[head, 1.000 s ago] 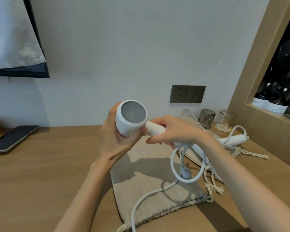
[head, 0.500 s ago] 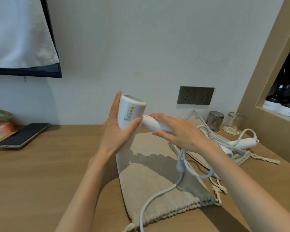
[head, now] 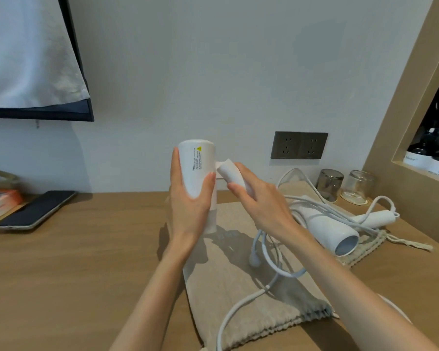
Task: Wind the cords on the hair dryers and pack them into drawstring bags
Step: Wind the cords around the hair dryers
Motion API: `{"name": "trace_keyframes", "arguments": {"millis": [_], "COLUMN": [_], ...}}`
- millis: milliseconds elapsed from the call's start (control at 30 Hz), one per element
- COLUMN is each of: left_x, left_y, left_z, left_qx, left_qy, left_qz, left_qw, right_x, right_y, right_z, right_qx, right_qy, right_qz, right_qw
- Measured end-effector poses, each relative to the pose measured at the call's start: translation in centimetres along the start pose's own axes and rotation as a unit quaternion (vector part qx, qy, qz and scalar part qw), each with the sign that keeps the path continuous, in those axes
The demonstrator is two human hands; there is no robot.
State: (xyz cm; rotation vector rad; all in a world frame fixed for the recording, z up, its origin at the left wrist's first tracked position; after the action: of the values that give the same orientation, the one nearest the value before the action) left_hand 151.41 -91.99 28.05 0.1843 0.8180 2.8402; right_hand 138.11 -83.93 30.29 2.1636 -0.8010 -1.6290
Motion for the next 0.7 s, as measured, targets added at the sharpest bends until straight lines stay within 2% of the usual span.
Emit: {"name": "trace_keyframes", "arguments": {"millis": [200,333,400,467,533,600,667,700], "left_x": [-1.0,0.4,0.7,0.5,-0.1,-0.8,-1.5,-1.9], "left_y": [0.1,-0.2,-0.5,-0.5,-0.1,0.3,0.7,0.8], "left_z": [0.0,0.1,0.1,-0.3,-0.9,-1.4,-1.4,-1.3], "left_qx": [-0.002,-0.011,-0.006,-0.011,-0.033,-0.048,-0.056,-0.054], "left_qy": [-0.019,-0.097,-0.105,-0.124,-0.151,-0.177,-0.197,-0.203], "left_qz": [0.03,0.048,0.049,0.051,0.054,0.072,0.093,0.099], "left_qw": [0.999,0.994,0.993,0.991,0.986,0.98,0.974,0.973], "right_x": [1.2,2.4,2.6,2.3,2.0,1.9,1.3,0.8], "right_y": [-0.3,-0.3,-0.1,0.1,0.1,-0.5,-1.2,-1.5], "right_z": [-1.5,-2.5,-2.6,-2.5,-1.9,-1.1,-0.2,0.2], "right_qx": [0.014,0.085,0.082,0.065,0.052,0.03,0.012,-0.001], "right_qy": [0.029,0.158,0.2,0.231,0.216,0.153,0.099,0.068], "right_qz": [0.027,0.067,0.06,0.022,-0.042,-0.152,-0.267,-0.301], "right_qw": [0.999,0.982,0.974,0.97,0.974,0.976,0.959,0.951]}}
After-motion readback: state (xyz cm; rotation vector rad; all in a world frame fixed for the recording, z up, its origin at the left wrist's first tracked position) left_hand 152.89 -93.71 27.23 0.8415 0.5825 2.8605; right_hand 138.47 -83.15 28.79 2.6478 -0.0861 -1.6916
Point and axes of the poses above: each hand's wrist, its own y-axis towards the middle knuckle, its own x-axis out of the palm, z = x × y, the point moved 3 cm from there along y, towards the middle knuckle, and after that the axes turned 10 degrees about -y, right-handed, at the moved point
